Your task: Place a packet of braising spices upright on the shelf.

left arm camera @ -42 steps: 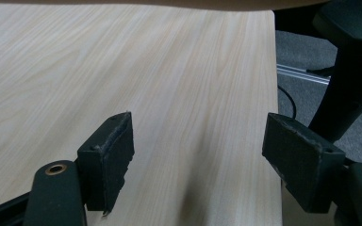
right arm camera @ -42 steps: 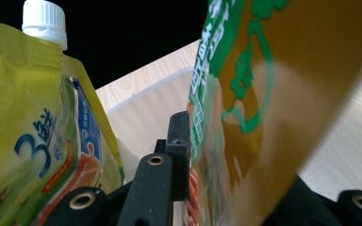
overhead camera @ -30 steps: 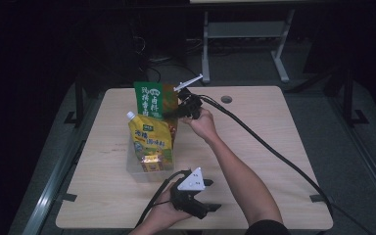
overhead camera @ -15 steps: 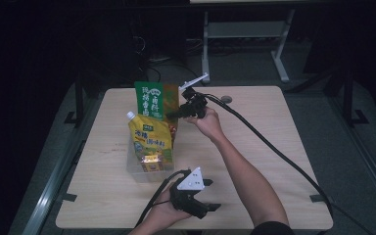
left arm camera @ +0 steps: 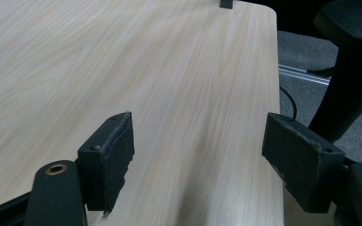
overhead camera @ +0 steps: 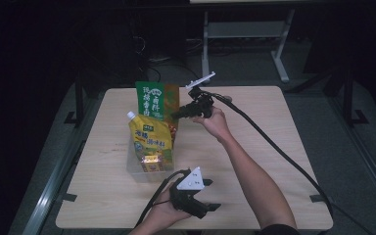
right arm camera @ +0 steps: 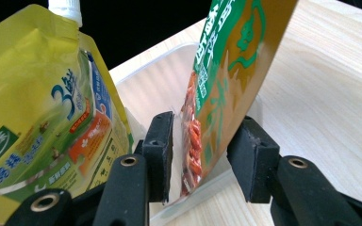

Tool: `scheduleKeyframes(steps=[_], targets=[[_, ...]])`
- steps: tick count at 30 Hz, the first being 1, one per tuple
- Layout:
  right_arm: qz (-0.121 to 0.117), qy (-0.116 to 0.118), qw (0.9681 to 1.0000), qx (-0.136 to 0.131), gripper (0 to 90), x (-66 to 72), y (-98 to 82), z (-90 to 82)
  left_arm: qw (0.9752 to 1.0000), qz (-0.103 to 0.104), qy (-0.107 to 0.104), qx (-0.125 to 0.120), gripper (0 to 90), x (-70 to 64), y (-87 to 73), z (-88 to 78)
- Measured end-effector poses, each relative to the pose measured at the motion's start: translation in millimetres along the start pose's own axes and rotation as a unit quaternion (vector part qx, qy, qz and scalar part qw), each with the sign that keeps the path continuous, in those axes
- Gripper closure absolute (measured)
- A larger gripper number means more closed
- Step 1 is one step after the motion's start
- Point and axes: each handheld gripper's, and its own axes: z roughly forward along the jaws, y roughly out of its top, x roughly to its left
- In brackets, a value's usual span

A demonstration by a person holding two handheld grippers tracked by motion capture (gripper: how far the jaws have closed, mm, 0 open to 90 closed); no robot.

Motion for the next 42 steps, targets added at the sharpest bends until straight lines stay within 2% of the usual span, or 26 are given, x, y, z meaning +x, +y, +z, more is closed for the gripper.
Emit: scheduleKeyframes(steps=[16,24,30,42], targets=[[0.010,-0.018,0.9996,-0.018,57.2,-1.4,-13.0,-40.8,1.0000,-0.001,-0.002,-0.001,25.0,0.1,1.1,2.0],[0.006,-0.025,0.9996,-0.011,56.1,2.6,-22.8,-54.6,1.0000,-0.006,0.002,-0.002,25.0,1.2,-0.1,0.9],[0.010,-0.029,0.9994,-0.016,54.6,2.9,-30.8,-65.6,0.9998,-0.016,0.008,-0.005,25.0,2.6,-1.5,-1.5],[0.018,-0.036,0.9991,-0.016,51.4,2.0,-45.1,-80.3,0.9997,-0.019,0.017,-0.004,24.9,6.0,-2.8,-3.7]])
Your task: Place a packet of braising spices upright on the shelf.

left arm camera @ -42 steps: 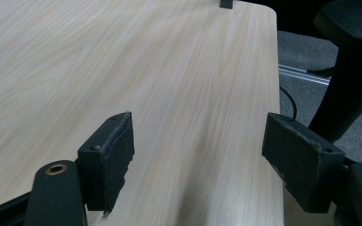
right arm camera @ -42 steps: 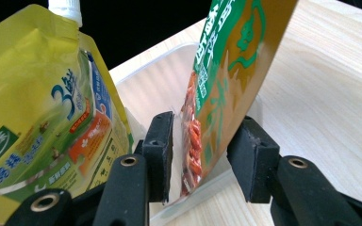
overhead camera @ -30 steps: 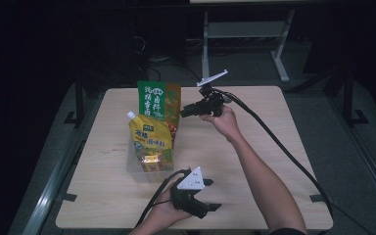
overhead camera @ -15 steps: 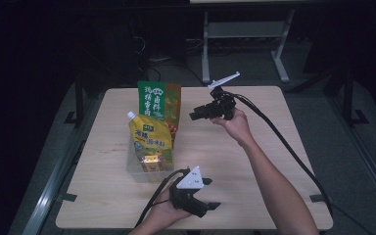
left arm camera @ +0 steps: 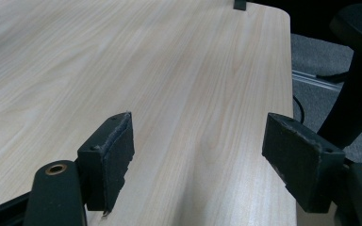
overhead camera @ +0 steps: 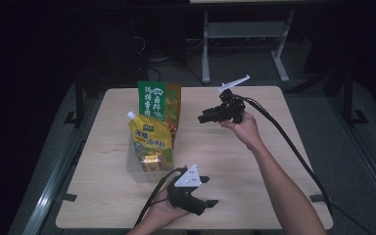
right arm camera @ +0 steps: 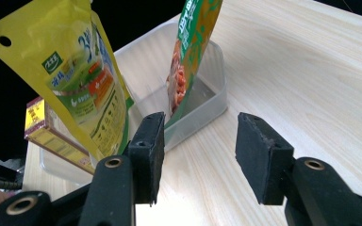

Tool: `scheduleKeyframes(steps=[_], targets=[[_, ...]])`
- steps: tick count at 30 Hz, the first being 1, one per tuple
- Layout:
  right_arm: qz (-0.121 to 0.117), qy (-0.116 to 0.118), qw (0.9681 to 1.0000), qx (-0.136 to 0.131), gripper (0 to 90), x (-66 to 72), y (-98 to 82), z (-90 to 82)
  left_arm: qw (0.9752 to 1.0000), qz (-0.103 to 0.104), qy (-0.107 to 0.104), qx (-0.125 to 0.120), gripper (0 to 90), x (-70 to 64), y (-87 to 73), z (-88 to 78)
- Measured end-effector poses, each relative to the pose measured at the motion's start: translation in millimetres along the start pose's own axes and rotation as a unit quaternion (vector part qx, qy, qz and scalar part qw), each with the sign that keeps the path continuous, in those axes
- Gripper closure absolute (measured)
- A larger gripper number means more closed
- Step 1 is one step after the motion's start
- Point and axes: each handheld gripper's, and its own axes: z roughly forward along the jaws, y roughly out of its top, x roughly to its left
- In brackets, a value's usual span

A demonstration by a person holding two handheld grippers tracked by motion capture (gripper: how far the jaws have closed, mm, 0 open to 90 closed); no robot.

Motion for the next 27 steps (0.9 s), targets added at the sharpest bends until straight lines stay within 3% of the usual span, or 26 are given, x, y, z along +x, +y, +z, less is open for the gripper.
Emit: scheduleKeyframes(steps=[27], targets=[[0.013,-0.016,0.9998,-0.002,46.6,-3.6,-27.8,-29.1,0.9999,-0.006,0.010,0.000,24.8,4.6,-1.2,-2.7]])
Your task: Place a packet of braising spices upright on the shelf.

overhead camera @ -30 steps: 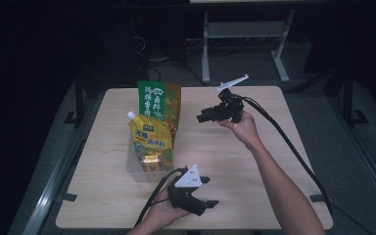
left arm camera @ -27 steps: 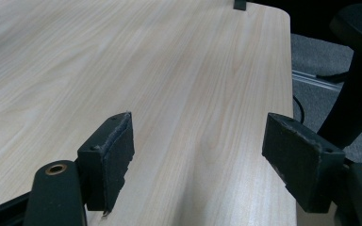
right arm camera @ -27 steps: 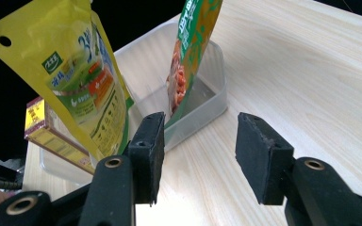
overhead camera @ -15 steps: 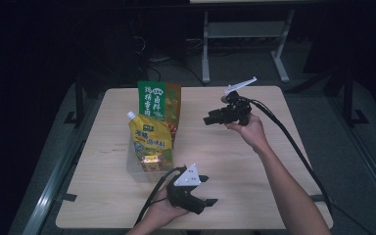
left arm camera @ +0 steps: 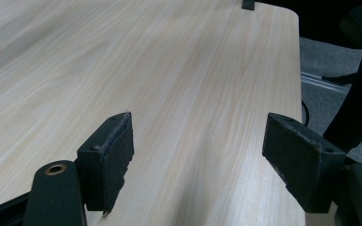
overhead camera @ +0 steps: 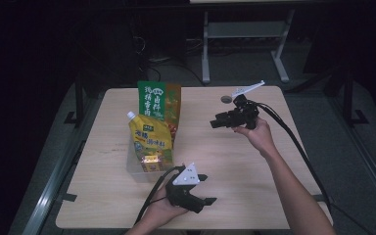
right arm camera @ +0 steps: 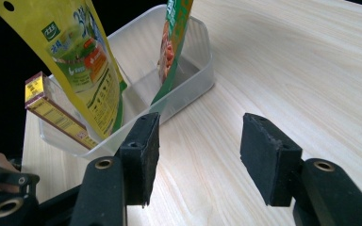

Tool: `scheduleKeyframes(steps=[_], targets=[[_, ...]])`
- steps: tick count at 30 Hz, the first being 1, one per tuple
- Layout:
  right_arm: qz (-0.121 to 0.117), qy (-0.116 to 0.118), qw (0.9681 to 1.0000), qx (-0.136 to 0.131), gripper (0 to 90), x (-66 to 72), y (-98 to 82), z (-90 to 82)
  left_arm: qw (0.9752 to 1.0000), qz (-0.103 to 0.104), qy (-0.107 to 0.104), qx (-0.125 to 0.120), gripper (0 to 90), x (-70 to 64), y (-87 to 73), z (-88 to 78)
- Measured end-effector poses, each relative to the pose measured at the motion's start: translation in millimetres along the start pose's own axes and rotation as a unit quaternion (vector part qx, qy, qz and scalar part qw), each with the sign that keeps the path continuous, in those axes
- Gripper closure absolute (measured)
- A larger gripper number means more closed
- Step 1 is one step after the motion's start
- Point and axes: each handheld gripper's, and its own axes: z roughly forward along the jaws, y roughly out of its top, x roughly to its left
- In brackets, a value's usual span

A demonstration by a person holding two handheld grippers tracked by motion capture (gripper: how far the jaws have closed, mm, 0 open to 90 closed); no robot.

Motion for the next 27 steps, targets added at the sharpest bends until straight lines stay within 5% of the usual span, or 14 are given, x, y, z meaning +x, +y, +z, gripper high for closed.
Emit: scheduleKeyframes(steps=[27], targets=[[0.017,-0.012,0.9998,-0.006,42.7,0.7,-53.2,-33.9,0.9999,0.000,0.011,0.006,22.6,3.9,-0.7,-0.9]])
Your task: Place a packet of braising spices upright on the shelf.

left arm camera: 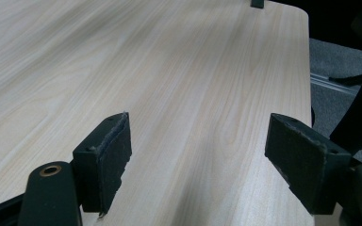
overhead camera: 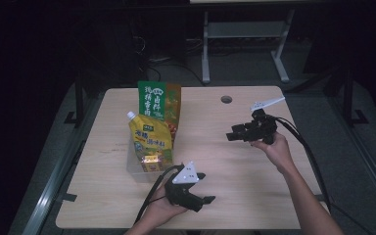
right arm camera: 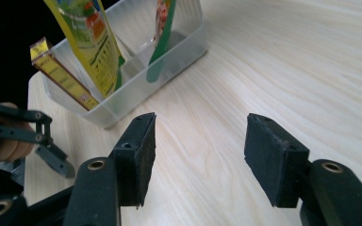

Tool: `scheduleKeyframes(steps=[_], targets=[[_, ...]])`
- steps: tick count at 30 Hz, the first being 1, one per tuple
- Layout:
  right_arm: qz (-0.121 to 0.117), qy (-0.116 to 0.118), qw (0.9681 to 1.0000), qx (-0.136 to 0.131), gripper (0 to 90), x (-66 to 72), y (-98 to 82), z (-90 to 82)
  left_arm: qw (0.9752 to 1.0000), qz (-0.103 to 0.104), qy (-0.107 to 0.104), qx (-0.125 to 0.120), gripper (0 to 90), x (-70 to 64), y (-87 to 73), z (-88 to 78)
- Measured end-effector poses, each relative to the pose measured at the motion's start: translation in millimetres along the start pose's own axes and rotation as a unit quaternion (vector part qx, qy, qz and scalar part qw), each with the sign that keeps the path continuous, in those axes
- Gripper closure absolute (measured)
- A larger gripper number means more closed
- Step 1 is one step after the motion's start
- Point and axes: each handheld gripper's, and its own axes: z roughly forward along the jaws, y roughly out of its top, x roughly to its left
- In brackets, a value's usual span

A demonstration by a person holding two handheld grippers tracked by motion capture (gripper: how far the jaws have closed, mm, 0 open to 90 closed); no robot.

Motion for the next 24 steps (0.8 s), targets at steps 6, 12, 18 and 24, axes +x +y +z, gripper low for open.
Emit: scheduleKeyframes(steps=[6,12,18,24], targets=[[0.010,-0.001,0.9999,-0.004,42.1,-0.8,-16.0,-6.9,1.0000,-0.002,0.003,0.001,22.0,0.3,-0.1,-0.4],[0.014,-0.003,0.9999,-0.005,41.7,0.4,-26.7,-12.8,1.0000,-0.006,0.005,-0.004,21.5,0.7,-0.5,-0.4],[0.016,-0.004,0.9998,-0.006,41.5,2.2,-37.1,-17.3,0.9999,-0.007,0.007,-0.006,21.4,1.4,-0.6,-1.2],[0.022,-0.007,0.9997,-0.007,40.5,2.6,-47.2,-22.6,0.9999,-0.006,0.007,-0.005,21.2,1.1,-0.9,-1.0]])
